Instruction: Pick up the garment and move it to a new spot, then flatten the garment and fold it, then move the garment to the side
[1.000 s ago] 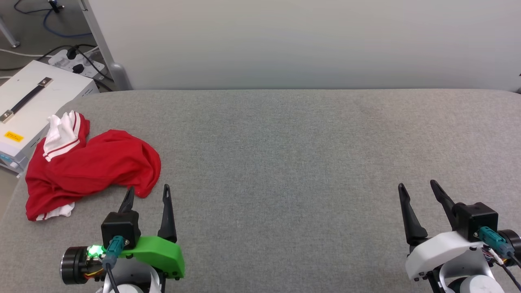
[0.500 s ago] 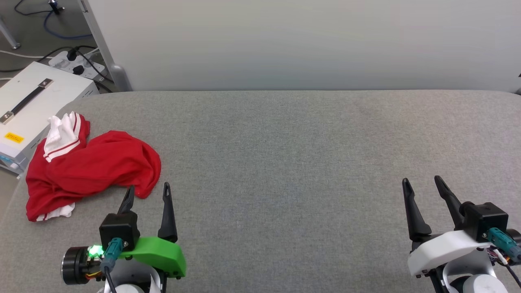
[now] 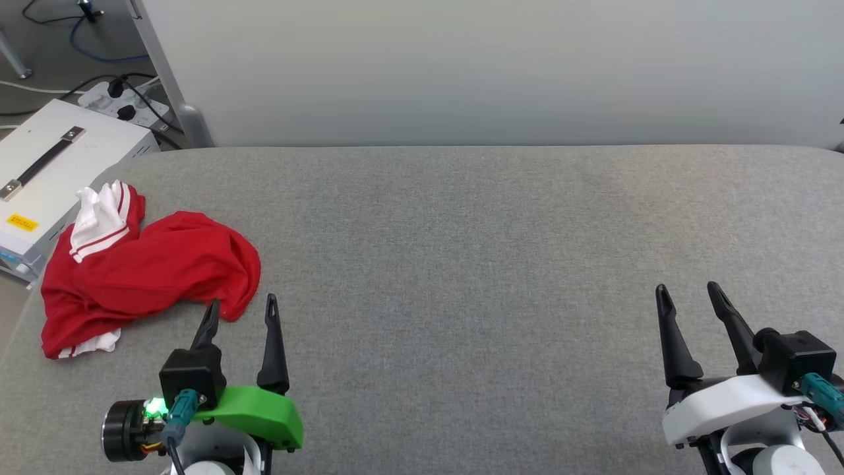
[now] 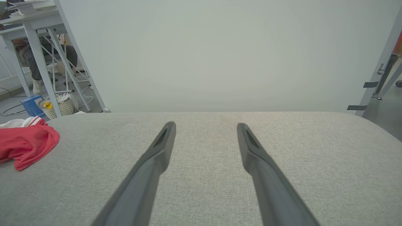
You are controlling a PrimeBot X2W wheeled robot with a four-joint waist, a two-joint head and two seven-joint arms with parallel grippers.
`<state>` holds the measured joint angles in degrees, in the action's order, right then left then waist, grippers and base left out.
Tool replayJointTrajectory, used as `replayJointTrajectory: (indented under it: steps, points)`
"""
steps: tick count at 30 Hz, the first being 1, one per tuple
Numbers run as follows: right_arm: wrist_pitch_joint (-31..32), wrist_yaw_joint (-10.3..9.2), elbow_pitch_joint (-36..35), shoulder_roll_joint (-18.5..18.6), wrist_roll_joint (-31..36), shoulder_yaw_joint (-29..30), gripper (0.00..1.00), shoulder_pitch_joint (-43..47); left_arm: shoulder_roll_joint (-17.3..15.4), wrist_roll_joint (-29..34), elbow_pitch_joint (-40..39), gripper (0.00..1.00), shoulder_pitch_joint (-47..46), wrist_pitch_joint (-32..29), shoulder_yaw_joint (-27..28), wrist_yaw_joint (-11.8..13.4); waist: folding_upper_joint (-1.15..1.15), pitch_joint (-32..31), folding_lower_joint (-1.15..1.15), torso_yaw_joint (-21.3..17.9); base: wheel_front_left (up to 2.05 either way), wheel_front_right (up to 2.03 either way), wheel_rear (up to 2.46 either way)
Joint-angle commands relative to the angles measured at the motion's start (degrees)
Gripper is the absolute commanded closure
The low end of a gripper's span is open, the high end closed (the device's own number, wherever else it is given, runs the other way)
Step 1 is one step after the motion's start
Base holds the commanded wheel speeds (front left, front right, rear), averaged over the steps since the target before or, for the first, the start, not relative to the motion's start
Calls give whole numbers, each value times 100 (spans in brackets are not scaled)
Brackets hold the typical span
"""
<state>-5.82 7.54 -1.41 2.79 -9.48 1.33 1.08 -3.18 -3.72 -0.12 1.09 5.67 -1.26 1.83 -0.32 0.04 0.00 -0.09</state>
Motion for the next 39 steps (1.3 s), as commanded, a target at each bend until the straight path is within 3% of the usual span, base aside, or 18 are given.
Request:
replayJointTrajectory:
  steps: [1, 39]
  points:
    - [-58, -2, -37, 4, -89, 17, 0, 46, 13, -71, 18, 0, -1, 61, -1, 38, 13, 2, 0, 0, 0, 0, 0]
    - [-515, -4, 150, 7, -293, 1, 0, 191, 22, -284, 180, 0, 61, 524, -103, 156, 23, 20, 0, -31, 0, 0, 0]
